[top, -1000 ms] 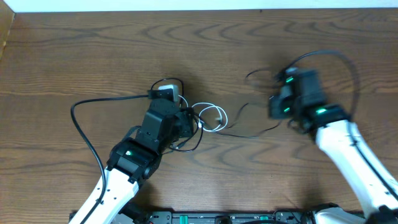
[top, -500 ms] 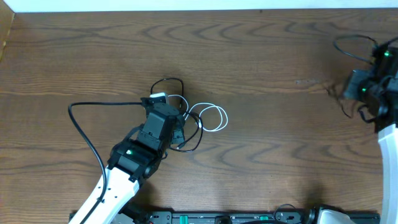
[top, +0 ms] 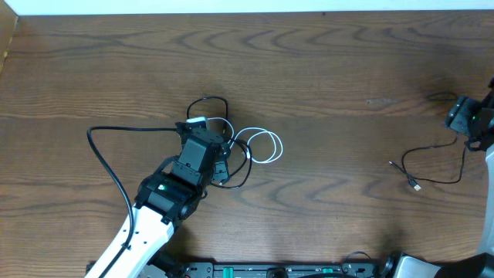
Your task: Untangle cables
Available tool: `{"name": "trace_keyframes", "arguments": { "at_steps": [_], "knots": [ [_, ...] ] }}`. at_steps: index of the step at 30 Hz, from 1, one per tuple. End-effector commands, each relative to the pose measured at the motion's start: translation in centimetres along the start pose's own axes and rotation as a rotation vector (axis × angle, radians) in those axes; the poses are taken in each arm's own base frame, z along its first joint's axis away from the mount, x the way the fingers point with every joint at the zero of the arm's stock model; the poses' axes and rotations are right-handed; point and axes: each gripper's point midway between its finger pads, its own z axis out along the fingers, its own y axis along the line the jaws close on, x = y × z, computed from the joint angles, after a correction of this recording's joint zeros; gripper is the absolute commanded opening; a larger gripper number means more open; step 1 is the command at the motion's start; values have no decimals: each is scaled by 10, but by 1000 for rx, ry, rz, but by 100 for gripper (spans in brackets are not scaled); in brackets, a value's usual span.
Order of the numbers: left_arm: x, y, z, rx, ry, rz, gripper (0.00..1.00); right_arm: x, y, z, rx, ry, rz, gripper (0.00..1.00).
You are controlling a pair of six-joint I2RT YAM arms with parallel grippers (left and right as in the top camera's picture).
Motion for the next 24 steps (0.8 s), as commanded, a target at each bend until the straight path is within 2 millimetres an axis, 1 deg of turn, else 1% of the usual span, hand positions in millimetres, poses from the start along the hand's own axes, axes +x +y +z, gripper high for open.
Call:
{"name": "trace_keyframes", "arguments": {
  "at_steps": [1, 3, 5, 6, 8, 9, 10, 11, 12, 13, 14, 15, 16, 18, 19, 22, 24],
  "knots": [
    [-5, 3, -1, -21, -16, 13, 39, 7, 22, -1, -131, 35, -2, 80],
    [-5, 3, -1, -21, -16, 13, 39, 10, 21, -1, -127, 46, -4, 77],
    [-5, 3, -1, -21, -15, 13, 39, 9, 12, 1, -73, 43, -4, 77],
    [-5, 3, -1, -20, -15, 14, 39, 8, 2, 1, -15, 36, 17, 78],
    [-4, 3, -1, -20, -11, 14, 39, 5, -20, 0, 114, 12, 98, 89],
    [-4, 3, -1, -20, -10, 14, 39, 4, -25, 0, 146, 5, 114, 92],
    [-3, 4, -1, -22, -8, 14, 39, 4, -25, 0, 145, 5, 115, 95],
    [-3, 4, -1, -22, -7, 15, 39, 6, -22, 1, 126, 15, 113, 95],
    [-3, 4, -1, -23, -7, 15, 39, 10, -13, 3, 73, 39, 86, 95],
    [-2, 4, -1, -24, -5, 15, 39, 17, 1, 4, -5, 79, 33, 95],
    [-2, 4, -1, -24, -5, 15, 39, 29, 12, 4, -79, 132, -2, 96],
    [-2, 4, -1, -24, -5, 15, 39, 42, 19, 4, -125, 195, -6, 99],
    [-2, 4, -1, -24, -4, 15, 39, 57, 24, 3, -156, 265, 2, 99],
    [-2, 4, -1, -25, -4, 16, 39, 80, 28, 3, -181, 384, 39, 99],
    [-2, 4, -1, -24, -4, 15, 39, 86, 30, 5, -192, 422, 44, 99],
    [-2, 4, -1, -25, -4, 16, 39, 96, 31, 15, -190, 488, 49, 99],
    [-2, 5, -1, -25, -2, 16, 39, 101, 36, 17, -222, 523, 64, 99]
  ]
}}
